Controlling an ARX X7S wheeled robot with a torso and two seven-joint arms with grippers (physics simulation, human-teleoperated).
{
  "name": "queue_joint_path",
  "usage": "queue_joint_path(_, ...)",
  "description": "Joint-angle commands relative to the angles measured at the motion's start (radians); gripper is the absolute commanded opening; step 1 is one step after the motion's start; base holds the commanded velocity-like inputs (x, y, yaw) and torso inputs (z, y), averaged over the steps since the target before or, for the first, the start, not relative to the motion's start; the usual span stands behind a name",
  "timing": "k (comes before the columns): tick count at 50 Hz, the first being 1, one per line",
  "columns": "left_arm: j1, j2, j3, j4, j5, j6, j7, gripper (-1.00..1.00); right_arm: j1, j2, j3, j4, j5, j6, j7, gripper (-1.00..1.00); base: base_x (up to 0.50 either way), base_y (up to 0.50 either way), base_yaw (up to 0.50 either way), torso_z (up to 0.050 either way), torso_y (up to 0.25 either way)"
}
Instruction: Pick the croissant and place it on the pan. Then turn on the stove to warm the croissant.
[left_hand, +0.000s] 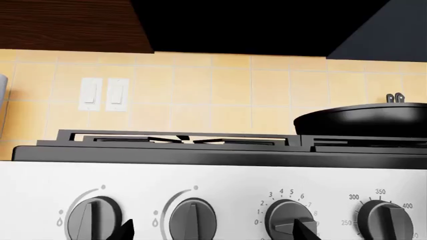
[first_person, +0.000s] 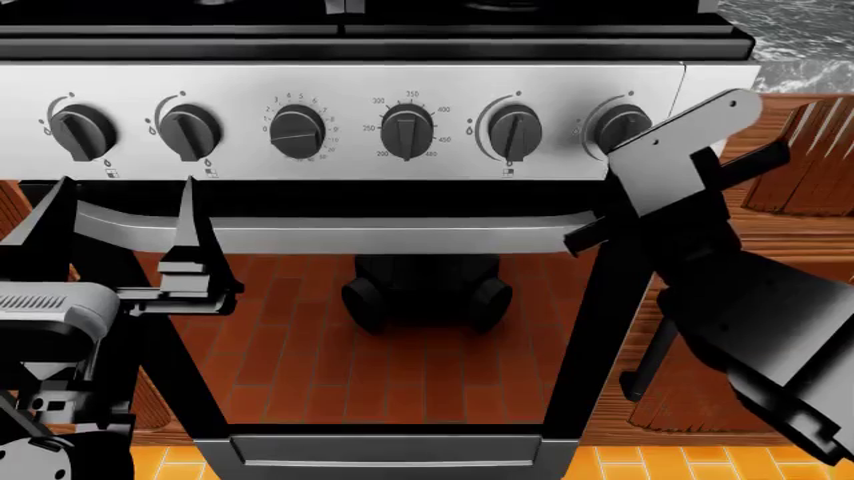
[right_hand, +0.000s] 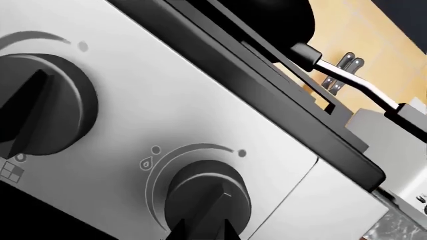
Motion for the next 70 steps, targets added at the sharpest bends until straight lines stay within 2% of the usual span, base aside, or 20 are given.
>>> queue_joint_path(1, 0.001, -0.001, 0.002, 0.0, -0.001, 0.001, -0.002, 1.0, 0.054, 0.002, -0.028, -0.024, -0.048, 0.015, -0.045, -1.0, 0.0, 0.0, 0.0, 0.0, 0.0)
queue_joint_path(43, -0.005, -0.008, 0.005, 0.002, -0.008, 0.002, -0.008, 1.0, 0.149, 0.027, -0.164, -0.064, -0.161, 0.067, -0.158, -1.0, 0.0, 0.0, 0.0, 0.0, 0.0)
queue_joint_path(56, -0.006, -0.008, 0.008, 0.0, -0.007, 0.005, -0.009, 1.0, 0.156, 0.028, -0.167, -0.069, -0.167, 0.07, -0.162, -1.0, 0.0, 0.0, 0.0, 0.001, 0.002)
queue_joint_path(65, -0.006, -0.009, 0.01, -0.001, -0.007, 0.006, -0.01, 1.0, 0.142, 0.023, -0.122, -0.066, -0.116, 0.096, -0.136, -1.0, 0.0, 0.0, 0.0, 0.0, 0.002)
queue_joint_path(66, -0.006, -0.01, 0.01, -0.001, -0.007, 0.006, -0.01, 1.0, 0.14, 0.023, -0.119, -0.067, -0.112, 0.097, -0.134, 1.0, 0.0, 0.0, 0.0, 0.0, 0.0)
queue_joint_path(70, -0.006, -0.01, 0.01, -0.001, -0.007, 0.007, -0.01, 1.0, 0.133, 0.028, -0.101, -0.075, -0.093, 0.103, -0.123, 1.0, 0.0, 0.0, 0.0, 0.0, 0.0)
